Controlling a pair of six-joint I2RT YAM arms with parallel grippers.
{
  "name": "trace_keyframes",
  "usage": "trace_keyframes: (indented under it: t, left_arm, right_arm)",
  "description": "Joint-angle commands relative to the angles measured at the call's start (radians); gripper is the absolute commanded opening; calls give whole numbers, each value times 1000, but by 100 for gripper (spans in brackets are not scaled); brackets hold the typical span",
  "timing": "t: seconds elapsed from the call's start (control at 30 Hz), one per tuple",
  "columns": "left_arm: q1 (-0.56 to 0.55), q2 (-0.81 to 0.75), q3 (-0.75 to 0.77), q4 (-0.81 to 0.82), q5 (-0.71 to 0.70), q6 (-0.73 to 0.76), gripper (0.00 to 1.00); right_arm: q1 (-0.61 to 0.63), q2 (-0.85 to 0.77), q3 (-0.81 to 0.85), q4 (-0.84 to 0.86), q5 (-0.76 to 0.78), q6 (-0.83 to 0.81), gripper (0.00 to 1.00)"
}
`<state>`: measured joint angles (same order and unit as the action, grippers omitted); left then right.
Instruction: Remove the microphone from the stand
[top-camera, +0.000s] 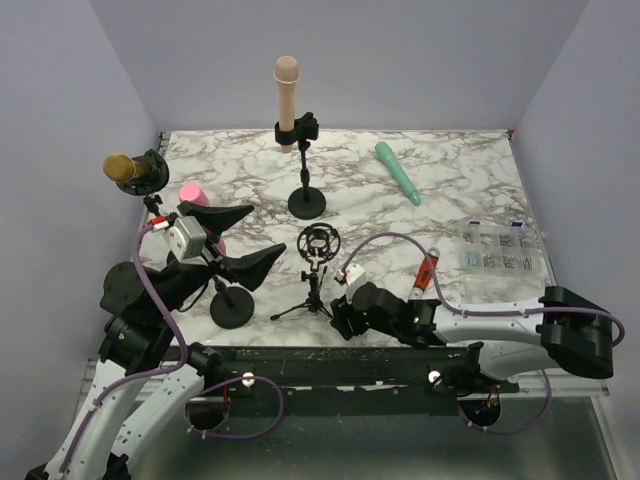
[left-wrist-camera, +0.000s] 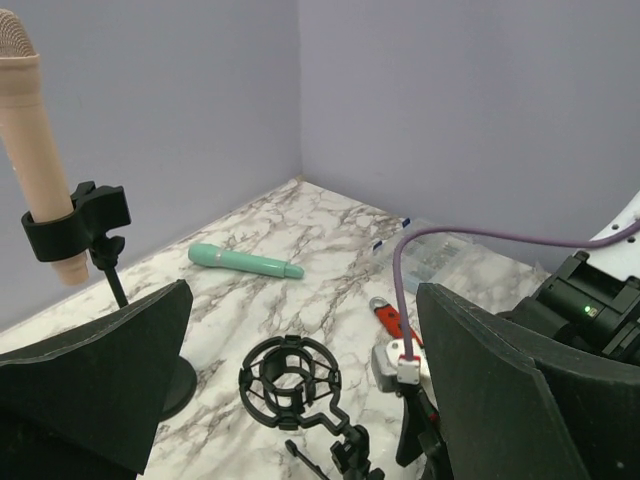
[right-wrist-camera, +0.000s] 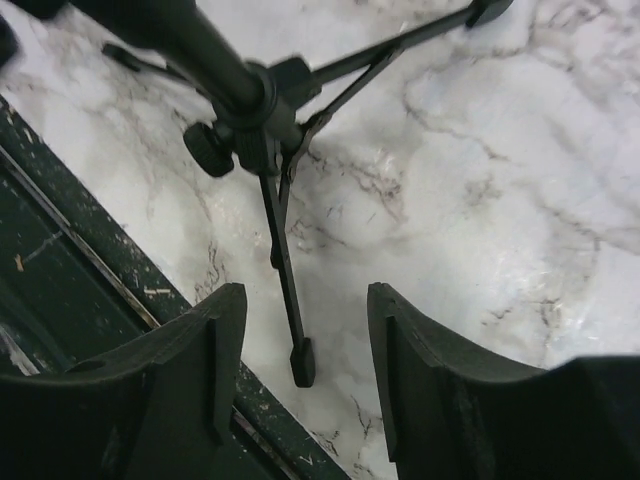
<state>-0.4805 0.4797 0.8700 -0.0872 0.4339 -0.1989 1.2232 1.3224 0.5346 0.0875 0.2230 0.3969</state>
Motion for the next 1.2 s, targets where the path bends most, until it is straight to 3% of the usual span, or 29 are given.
trace_keyframes:
  t: [0.0, 0.17, 0.37, 0.5, 0.67, 0.93, 1.17]
  left_arm:
    - [-9, -4, 21, -2, -15, 6, 98]
    - [-10, -49, 24, -4, -18, 15, 98]
    - [-11, -44, 9, -9, -69, 48, 99]
    - [-13, -20, 3, 7, -41, 33, 99]
    - [-17, 26, 23, 10, -31, 17, 99]
    - [-21, 284, 357, -184, -134, -33, 98]
    - [-62, 569, 676, -294, -437, -44, 99]
  right_arm:
    - [5, -102, 64, -54, 146, 17, 60]
    - [5, -256, 83, -52, 307, -4, 66]
    - [-10, -340, 176, 4, 489, -177, 89]
    - [-119, -267, 313, 6, 421, -258, 90]
    - [-256, -157, 465, -80, 275, -210, 89]
    - [-289, -132, 494, -149, 220, -153, 89]
    - [-306, -247, 372, -114, 212, -78, 92]
